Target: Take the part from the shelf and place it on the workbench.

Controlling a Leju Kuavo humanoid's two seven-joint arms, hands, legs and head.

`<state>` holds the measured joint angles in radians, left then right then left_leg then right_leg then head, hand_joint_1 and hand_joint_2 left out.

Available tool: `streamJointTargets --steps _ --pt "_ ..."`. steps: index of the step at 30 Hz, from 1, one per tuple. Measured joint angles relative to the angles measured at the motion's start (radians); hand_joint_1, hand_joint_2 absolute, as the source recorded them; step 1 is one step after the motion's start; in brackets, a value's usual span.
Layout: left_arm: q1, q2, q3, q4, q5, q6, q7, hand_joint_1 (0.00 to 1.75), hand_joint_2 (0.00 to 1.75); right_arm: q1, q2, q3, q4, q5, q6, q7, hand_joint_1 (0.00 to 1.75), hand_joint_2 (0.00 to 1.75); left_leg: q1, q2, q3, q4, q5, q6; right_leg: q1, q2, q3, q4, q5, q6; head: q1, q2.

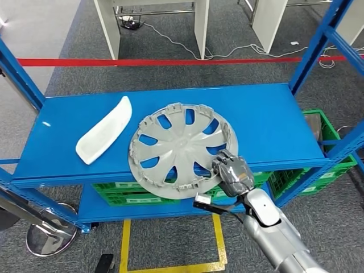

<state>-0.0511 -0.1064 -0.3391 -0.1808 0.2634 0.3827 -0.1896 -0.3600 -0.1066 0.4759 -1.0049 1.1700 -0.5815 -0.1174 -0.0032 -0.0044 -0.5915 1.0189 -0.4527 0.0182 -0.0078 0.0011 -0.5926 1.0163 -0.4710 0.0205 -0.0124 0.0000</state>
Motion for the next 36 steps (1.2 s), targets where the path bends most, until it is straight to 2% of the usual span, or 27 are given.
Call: streamJointTargets --steps 2,3,4,6,7,8,9,11,12,13,16,18,19,21,22,23,24,25,26,28,29,32,34,36 --pt "0.001 0.000 0.000 0.000 0.001 0.003 0.000 0.00 0.00 0.014 0.000 -0.006 -0.025 0.004 -0.015 -0.002 1.75 1.75 0.001 0.000 -0.003 0.007 -0.008 -0.010 -0.002 -0.001 0.000 -0.003 0.003 -0.011 0.000 0.000" --pt "0.000 0.000 0.000 0.000 0.002 0.004 0.000 0.00 0.00 0.018 -0.001 -0.010 -0.039 0.006 -0.025 -0.006 1.75 1.75 0.002 0.000 -0.013 0.031 -0.026 -0.015 -0.004 -0.001 0.001 -0.005 0.004 -0.017 -0.003 0.000" --pt "0.000 0.000 0.000 0.000 0.004 0.005 -0.001 0.00 0.00 0.023 -0.001 -0.014 -0.055 0.008 -0.037 -0.012 1.75 1.75 0.004 0.001 -0.033 0.078 -0.055 -0.021 -0.006 -0.002 0.002 -0.006 0.005 -0.022 -0.005 0.000" --pt "0.000 0.000 0.000 0.000 0.007 0.006 -0.001 0.00 0.00 0.041 0.000 -0.023 -0.095 0.012 -0.065 -0.029 1.75 1.75 0.006 0.001 -0.093 0.216 -0.122 -0.029 -0.005 -0.003 0.002 -0.006 0.004 -0.027 -0.008 0.000" --pt "0.001 -0.001 0.000 0.000 0.009 0.007 -0.001 0.00 0.00 0.051 0.001 -0.028 -0.118 0.014 -0.077 -0.037 1.75 1.75 0.007 0.001 -0.119 0.272 -0.139 -0.031 -0.004 -0.003 0.002 -0.006 0.003 -0.028 -0.007 0.000" --pt "0.003 -0.001 0.000 0.000 0.010 0.008 -0.001 0.00 0.00 0.060 0.002 -0.032 -0.140 0.014 -0.086 -0.044 1.75 1.75 0.007 0.001 -0.129 0.293 -0.137 -0.031 -0.004 -0.003 0.003 -0.005 0.002 -0.029 -0.008 0.000" --pt "0.004 -0.001 0.000 0.000 0.010 0.010 -0.002 0.00 0.00 0.066 0.004 -0.037 -0.161 0.014 -0.092 -0.049 1.75 1.75 0.007 0.001 -0.120 0.274 -0.113 -0.029 -0.004 -0.002 0.004 -0.005 0.002 -0.029 -0.008 0.000" --pt "0.004 0.000 0.000 0.000 0.011 0.012 -0.003 0.00 0.00 0.071 0.007 -0.045 -0.196 0.015 -0.096 -0.056 1.75 1.75 0.007 0.001 -0.063 0.145 -0.037 -0.022 -0.004 0.001 0.009 -0.005 -0.001 -0.027 -0.008 0.000" --pt "0.003 0.000 0.000 0.000 0.012 0.014 -0.004 0.00 0.00 0.074 0.009 -0.051 -0.214 0.014 -0.096 -0.063 1.75 1.75 0.006 0.001 -0.033 0.079 -0.010 -0.017 -0.002 0.002 0.010 -0.004 -0.003 -0.024 -0.008 0.000" --pt "0.002 -0.001 0.000 0.000 0.014 0.015 -0.005 0.00 0.00 0.078 0.011 -0.057 -0.231 0.010 -0.097 -0.072 1.75 1.75 0.004 0.001 -0.013 0.033 0.002 -0.013 0.000 0.002 0.010 -0.003 -0.003 -0.020 -0.007 0.000" --pt "0.002 -0.002 0.001 0.000 0.017 0.021 -0.010 0.00 0.00 0.094 0.021 -0.077 -0.284 -0.020 -0.098 -0.104 1.75 1.75 0.003 0.000 -0.002 0.000 -0.002 -0.001 0.003 0.001 0.005 -0.004 -0.004 -0.006 -0.006 0.000" --pt "0.003 -0.002 0.001 0.000 0.016 0.022 -0.015 0.00 0.00 0.101 0.025 -0.084 -0.315 -0.042 -0.098 -0.111 1.75 1.75 0.006 0.000 0.002 -0.008 0.003 0.011 0.001 0.000 -0.007 0.016 -0.021 0.005 -0.005 0.000" --pt "0.003 -0.003 0.001 0.000 0.015 0.022 -0.018 0.00 0.00 0.103 0.026 -0.087 -0.328 -0.050 -0.099 -0.113 1.75 1.75 0.008 0.001 0.004 -0.012 0.005 0.016 0.000 0.000 -0.025 0.054 -0.043 0.009 -0.003 0.000" --pt "0.001 -0.004 0.001 0.000 0.015 0.022 -0.023 0.00 0.00 0.106 0.026 -0.091 -0.346 -0.060 -0.101 -0.118 1.75 1.75 0.008 0.001 0.004 -0.012 0.005 0.022 -0.003 0.000 -0.087 0.182 -0.102 0.016 -0.001 0.000" --pt "0.001 -0.005 0.001 0.000 0.015 0.021 -0.030 0.00 0.00 0.110 0.026 -0.093 -0.354 -0.065 -0.101 -0.122 1.75 1.75 0.008 0.001 0.005 -0.012 0.005 0.022 -0.003 0.000 -0.118 0.242 -0.122 0.019 -0.001 0.000" --pt "0.002 -0.005 0.001 0.000 0.015 0.022 -0.041 0.00 0.44 0.116 0.026 -0.096 -0.361 -0.070 -0.102 -0.125 1.75 1.75 0.008 0.001 0.005 -0.011 0.004 0.023 -0.004 0.000 -0.136 0.274 -0.125 0.021 -0.001 0.000" --pt "0.002 -0.005 0.001 0.000 0.015 0.024 -0.055 0.00 0.87 0.122 0.026 -0.099 -0.370 -0.073 -0.102 -0.129 1.75 1.75 0.008 0.000 0.006 -0.010 0.003 0.023 -0.004 -0.001 -0.136 0.268 -0.109 0.022 -0.001 0.000" --pt "0.003 -0.006 0.001 0.000 0.015 0.028 -0.072 0.00 1.31 0.129 0.026 -0.103 -0.379 -0.075 -0.102 -0.134 1.75 1.75 0.008 0.000 0.006 -0.009 0.002 0.021 -0.004 -0.001 -0.115 0.221 -0.076 0.021 0.000 0.000" --pt "0.002 -0.007 0.001 0.000 0.016 0.033 -0.089 0.00 1.75 0.135 0.026 -0.107 -0.390 -0.076 -0.102 -0.139 1.75 1.75 0.008 -0.001 0.007 -0.006 -0.001 0.019 -0.005 -0.002 -0.082 0.150 -0.041 0.020 0.000 0.000" --pt "0.002 -0.007 0.001 0.000 0.022 0.041 -0.119 0.00 1.75 0.144 0.026 -0.114 -0.412 -0.078 -0.102 -0.154 1.75 1.75 0.004 -0.003 0.003 0.002 -0.006 0.010 -0.003 -0.002 -0.021 0.032 -0.003 0.013 0.000 0.000" --pt "0.002 -0.007 0.002 0.000 0.026 0.046 -0.130 0.00 1.75 0.149 0.027 -0.119 -0.424 -0.080 -0.102 -0.160 1.75 1.75 0.003 -0.003 0.001 0.005 -0.007 0.006 -0.002 -0.002 -0.007 0.008 0.000 0.009 -0.001 0.000" --pt "0.003 -0.007 0.003 0.000 0.031 0.070 -0.139 0.00 1.75 0.166 0.027 -0.132 -0.455 -0.087 -0.103 -0.175 1.75 1.75 0.002 -0.003 0.000 0.008 -0.010 -0.007 -0.002 0.001 -0.005 0.005 0.000 -0.008 0.000 0.000" --pt "0.001 -0.006 0.003 0.000 0.029 0.085 -0.136 0.00 1.75 0.172 0.027 -0.134 -0.474 -0.092 -0.103 -0.180 1.75 1.75 0.004 -0.002 -0.018 0.054 -0.045 -0.018 -0.006 0.000 -0.003 0.001 0.002 -0.020 -0.004 0.000" --pt "0.000 -0.005 0.004 0.000 0.029 0.093 -0.127 0.00 1.75 0.177 0.027 -0.134 -0.489 -0.097 -0.103 -0.178 1.75 1.75 0.007 -0.001 -0.070 0.176 -0.110 -0.027 -0.007 -0.002 -0.002 0.001 0.002 -0.026 -0.008 0.000"
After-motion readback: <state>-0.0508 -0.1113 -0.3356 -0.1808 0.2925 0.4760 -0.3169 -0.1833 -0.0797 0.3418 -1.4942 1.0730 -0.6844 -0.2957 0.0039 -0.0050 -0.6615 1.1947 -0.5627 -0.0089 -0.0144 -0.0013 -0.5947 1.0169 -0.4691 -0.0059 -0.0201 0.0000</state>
